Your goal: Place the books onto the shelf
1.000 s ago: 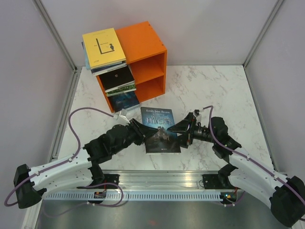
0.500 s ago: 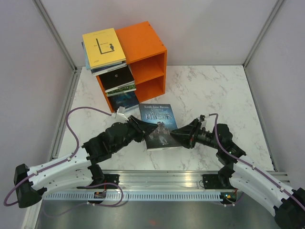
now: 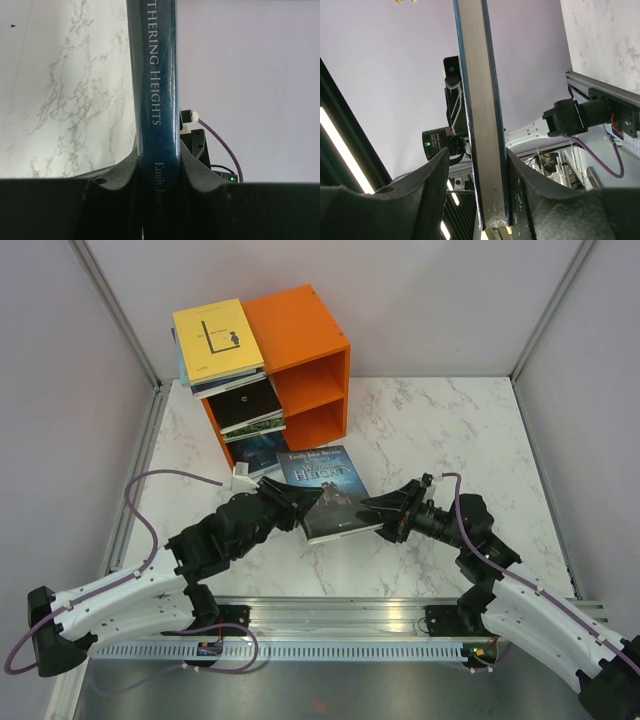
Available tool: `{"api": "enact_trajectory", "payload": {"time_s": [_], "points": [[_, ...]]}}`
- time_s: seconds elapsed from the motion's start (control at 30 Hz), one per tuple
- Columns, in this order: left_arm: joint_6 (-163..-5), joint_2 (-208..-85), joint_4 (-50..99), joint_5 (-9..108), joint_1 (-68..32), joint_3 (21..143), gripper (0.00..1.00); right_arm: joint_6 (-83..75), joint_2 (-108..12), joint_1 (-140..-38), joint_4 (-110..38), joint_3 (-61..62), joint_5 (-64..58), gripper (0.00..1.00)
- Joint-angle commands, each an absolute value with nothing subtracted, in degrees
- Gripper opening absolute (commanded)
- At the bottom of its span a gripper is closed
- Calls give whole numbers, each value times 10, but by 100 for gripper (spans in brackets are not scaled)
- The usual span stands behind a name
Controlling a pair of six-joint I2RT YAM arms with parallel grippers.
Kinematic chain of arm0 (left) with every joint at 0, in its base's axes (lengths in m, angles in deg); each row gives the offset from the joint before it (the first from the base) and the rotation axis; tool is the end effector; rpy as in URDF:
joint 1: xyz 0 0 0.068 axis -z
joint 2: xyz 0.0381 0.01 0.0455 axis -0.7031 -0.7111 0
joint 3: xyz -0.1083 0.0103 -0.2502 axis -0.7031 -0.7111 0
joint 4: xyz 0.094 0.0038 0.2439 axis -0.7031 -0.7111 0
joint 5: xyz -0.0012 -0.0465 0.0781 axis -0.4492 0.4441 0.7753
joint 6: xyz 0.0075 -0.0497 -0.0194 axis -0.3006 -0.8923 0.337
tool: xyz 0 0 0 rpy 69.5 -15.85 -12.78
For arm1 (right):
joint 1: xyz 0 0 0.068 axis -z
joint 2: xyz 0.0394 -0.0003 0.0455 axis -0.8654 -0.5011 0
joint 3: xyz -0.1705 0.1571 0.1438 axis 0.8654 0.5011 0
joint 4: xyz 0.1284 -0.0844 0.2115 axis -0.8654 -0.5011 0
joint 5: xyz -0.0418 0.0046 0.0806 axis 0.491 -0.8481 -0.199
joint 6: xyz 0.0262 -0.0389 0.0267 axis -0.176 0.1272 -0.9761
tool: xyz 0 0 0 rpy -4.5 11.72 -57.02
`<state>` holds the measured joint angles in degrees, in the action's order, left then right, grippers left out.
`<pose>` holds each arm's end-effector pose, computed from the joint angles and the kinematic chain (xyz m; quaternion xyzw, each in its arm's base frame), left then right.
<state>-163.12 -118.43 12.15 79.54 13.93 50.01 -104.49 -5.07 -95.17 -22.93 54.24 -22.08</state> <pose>0.1117 -0.1578 0.3052 -0.3270 0.7277 -0.5228 0.3004 0.1291 0.1113 0.2592 0.2876 0.6679 0.6845 0.0509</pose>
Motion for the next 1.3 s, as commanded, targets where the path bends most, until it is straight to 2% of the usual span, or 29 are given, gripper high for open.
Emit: {"api": "enact_trajectory", "payload": {"time_s": [0.0,0.13,0.23,0.27,0.3,0.43,0.5,0.53,0.63,0.7,0.9,0.93,0.97,1.27], "points": [[-1604,-1200,69,875,141,509,2,-1100,-54,-962,-147,467,-222,50],[-1609,-1205,69,876,150,508,2,-1096,-63,-963,-133,471,-211,37],[-1614,-1204,66,876,157,501,2,-1098,-71,-963,-118,477,-208,16],[-1617,-1204,63,876,159,500,2,-1098,-72,-963,-115,477,-208,3],[-1619,-1202,62,875,161,494,2,-1095,-75,-963,-113,477,-208,0],[-1611,-1188,61,854,161,484,3,-1054,-69,-963,-157,471,-204,0],[-1595,-1180,55,840,161,479,14,-1014,-61,-963,-218,464,-204,0],[-1590,-1168,49,836,161,478,26,-1006,-62,-962,-229,467,-205,0],[-1570,-1152,2,824,161,485,40,-994,-65,-962,-236,488,-211,0],[-1558,-1136,-44,816,161,493,43,-981,-75,-962,-237,492,-211,0],[-1513,-1079,-110,797,161,501,64,-933,-142,-961,-236,458,-215,0],[-1507,-1072,-134,796,161,502,94,-918,-151,-962,-236,451,-215,0],[-1503,-1063,-147,796,161,507,100,-911,-172,-961,-236,441,-215,0],[-1452,-992,-278,804,161,563,100,-903,-307,-962,-140,379,-213,0]]}}
